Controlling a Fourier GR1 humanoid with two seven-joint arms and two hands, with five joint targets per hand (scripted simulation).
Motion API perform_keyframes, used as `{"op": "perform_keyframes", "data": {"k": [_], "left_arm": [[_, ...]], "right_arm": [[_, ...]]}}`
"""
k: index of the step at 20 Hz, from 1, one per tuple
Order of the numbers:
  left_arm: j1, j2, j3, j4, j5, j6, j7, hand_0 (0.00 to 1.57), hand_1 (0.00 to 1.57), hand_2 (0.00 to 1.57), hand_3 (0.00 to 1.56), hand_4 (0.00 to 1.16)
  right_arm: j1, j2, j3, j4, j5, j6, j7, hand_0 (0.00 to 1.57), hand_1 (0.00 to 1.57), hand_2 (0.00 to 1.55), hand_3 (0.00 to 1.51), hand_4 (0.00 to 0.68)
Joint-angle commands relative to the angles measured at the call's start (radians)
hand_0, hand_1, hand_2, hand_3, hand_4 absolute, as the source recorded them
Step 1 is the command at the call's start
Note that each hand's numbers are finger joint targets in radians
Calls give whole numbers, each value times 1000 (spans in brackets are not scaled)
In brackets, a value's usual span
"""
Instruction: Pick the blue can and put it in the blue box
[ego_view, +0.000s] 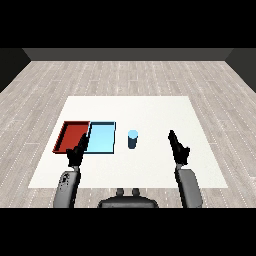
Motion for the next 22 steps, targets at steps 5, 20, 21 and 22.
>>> {"op": "perform_keyframes", "data": {"k": [5,20,21,22], "left_arm": [[-19,-21,-10,24,-18,-8,-47,0,0,0,0,0],[-32,-58,69,40,132,-90,-508,0,0,0,0,0],[-14,-88,37,37,116,-71,-521,0,0,0,0,0],[0,-94,28,14,128,-75,-498,0,0,0,0,0]], "right_arm": [[-174,89,35,138,85,-99,24,0,0,0,0,0],[-225,107,30,236,-152,17,-339,0,0,0,0,0],[-225,106,40,142,-123,-15,-242,0,0,0,0,0],[-228,102,5,218,-140,3,-328,0,0,0,0,0]]}}
